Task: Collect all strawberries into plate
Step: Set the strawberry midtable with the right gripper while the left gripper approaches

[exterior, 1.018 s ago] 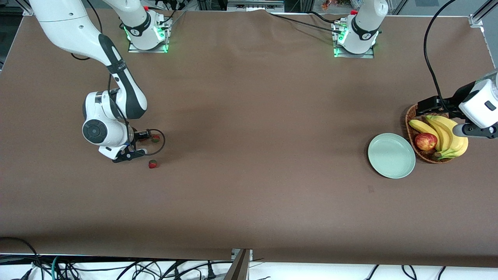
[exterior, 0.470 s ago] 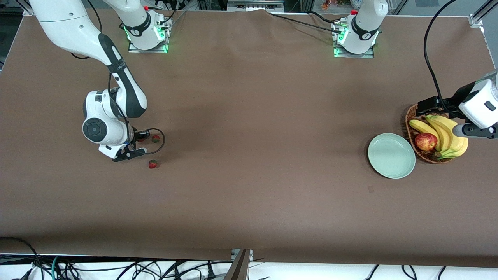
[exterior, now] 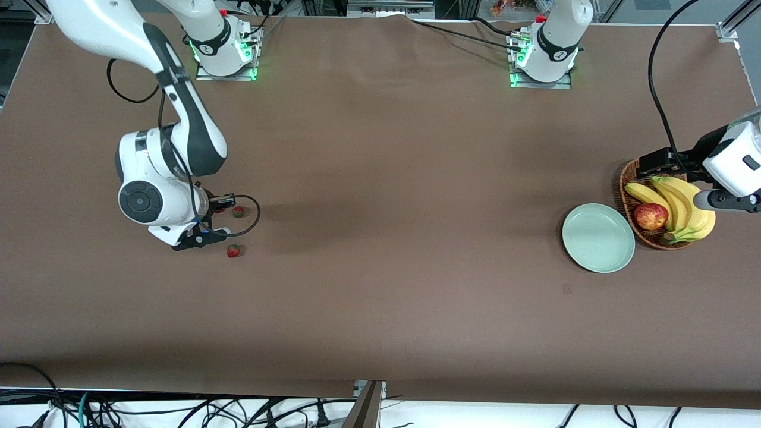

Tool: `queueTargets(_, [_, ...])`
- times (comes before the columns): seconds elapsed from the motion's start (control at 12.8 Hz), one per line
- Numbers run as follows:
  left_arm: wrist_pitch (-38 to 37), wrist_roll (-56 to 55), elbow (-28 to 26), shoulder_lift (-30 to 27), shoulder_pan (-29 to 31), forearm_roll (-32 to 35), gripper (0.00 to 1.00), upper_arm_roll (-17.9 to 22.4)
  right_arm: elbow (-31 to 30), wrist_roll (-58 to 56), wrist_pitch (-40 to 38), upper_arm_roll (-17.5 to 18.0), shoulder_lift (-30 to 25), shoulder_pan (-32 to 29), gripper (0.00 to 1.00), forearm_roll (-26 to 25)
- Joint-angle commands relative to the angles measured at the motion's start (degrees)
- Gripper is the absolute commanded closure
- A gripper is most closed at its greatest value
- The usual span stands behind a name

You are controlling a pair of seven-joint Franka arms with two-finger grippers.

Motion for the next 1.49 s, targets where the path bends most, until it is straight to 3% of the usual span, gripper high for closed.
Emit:
queueTargets(0.0, [-0.7,0.0,2.1,1.1,0.1,-0.4,0.00,0.1,9.9,5.7,-7.9,0.6,1.2,4.1,0.77,0.7])
queueTargets(0.08, [-0.7,0.0,2.1,1.1,0.1,-0.4,0.00,0.1,10.8,7.5,-8.8,0.6,1.0,5.8,0.75,2.4])
queueTargets(0.31, [-0.7,0.0,2.2,1.2,0.1,-0.4,0.00,0.1,14.1,14.6,-8.3,0.6,1.3,9.8,0.75,14.3])
queueTargets(0.39, [-0.7,0.0,2.2,1.2,0.1,-0.4,0.00,0.1,15.2,16.6,-7.7,0.6,1.5,12.1,0.75,14.9])
queueTargets(0.63, [-0.7,0.1,2.2,1.3,0.1,-0.4,0.00,0.1,20.9,23.4,-4.6,0.6,5.9,18.5,0.68,14.8])
queueTargets(1.02, [-0.7,0.1,2.2,1.3,0.1,-0.4,0.00,0.1,22.8,41.5,15.9,0.3,14.5,32.0,0.68,13.5])
queueTargets(1.41, [-0.7,0.1,2.2,1.3,0.1,-0.4,0.00,0.1,26.4,56.5,36.1,0.0,25.3,40.4,0.68,12.1])
